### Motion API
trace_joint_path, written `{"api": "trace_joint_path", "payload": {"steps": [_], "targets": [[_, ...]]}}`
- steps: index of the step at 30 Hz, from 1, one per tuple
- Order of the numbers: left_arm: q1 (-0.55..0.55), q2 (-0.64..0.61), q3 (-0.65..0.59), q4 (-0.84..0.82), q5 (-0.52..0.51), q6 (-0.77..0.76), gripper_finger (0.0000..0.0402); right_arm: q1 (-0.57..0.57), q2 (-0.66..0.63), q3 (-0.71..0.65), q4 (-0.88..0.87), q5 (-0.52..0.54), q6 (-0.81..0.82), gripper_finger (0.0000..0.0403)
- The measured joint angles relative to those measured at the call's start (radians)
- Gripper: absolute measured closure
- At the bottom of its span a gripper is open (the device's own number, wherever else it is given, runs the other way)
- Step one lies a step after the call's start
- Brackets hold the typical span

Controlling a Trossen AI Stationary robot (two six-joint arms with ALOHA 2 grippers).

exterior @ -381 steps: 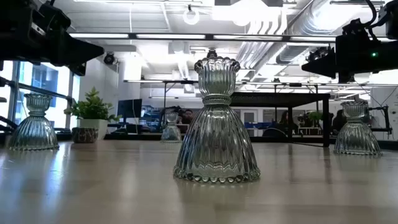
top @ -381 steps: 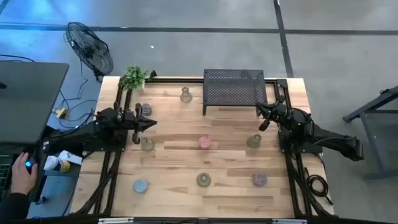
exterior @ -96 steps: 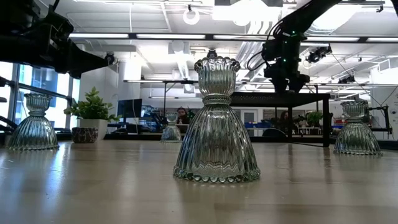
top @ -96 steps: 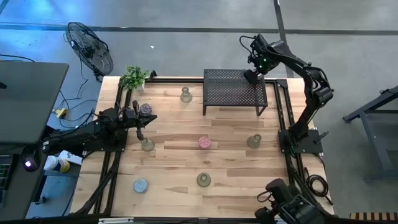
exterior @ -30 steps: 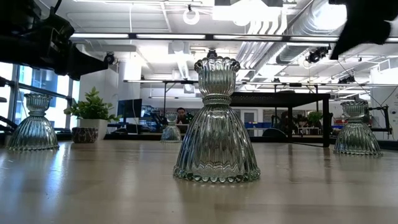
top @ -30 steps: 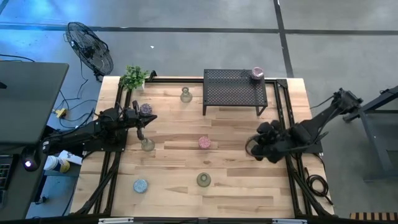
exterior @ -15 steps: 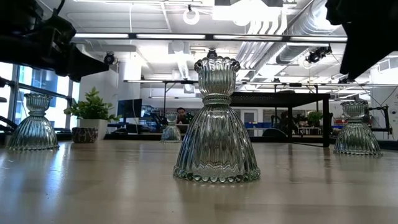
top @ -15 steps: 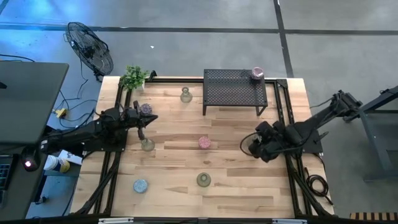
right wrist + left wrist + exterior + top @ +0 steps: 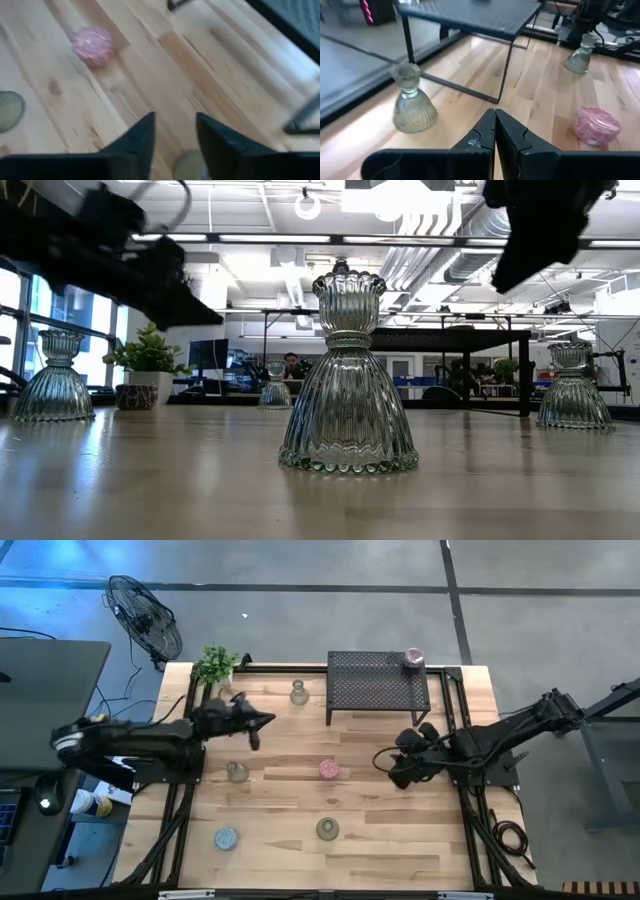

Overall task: Pick & Place candle stick holders
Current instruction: Put the green glass candle holder on the shelf

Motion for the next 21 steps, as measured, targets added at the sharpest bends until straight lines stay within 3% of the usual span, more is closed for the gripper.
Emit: {"api": "trace_joint_path", "payload": {"steps": [4, 8, 12, 16, 21], "targets": [[0.124, 0.244, 0.06, 0.18, 0.091, -0.051, 0.0399, -0.017, 0.0, 0.0, 0.086, 0.0, -0.107, 0.0384], [0.181, 0.417, 0.163, 0.213, 0.107, -0.07, 0.0371, -0.03, 0.0, 0.0, 0.14, -0.002, -0.165, 0.0383], [0.204, 0.479, 0.339, -0.036, 0.119, -0.062, 0.0308, -0.043, 0.0, 0.0, 0.164, -0.013, -0.188, 0.0362], [0.202, 0.486, 0.523, -0.346, -0.018, -0.007, 0.0229, -0.044, 0.0, 0.0, 0.168, -0.014, -0.205, 0.0364], [0.203, 0.519, 0.624, -0.409, -0.032, 0.011, 0.0145, -0.044, 0.0, 0.0, 0.191, -0.01, -0.227, 0.0379]]}}
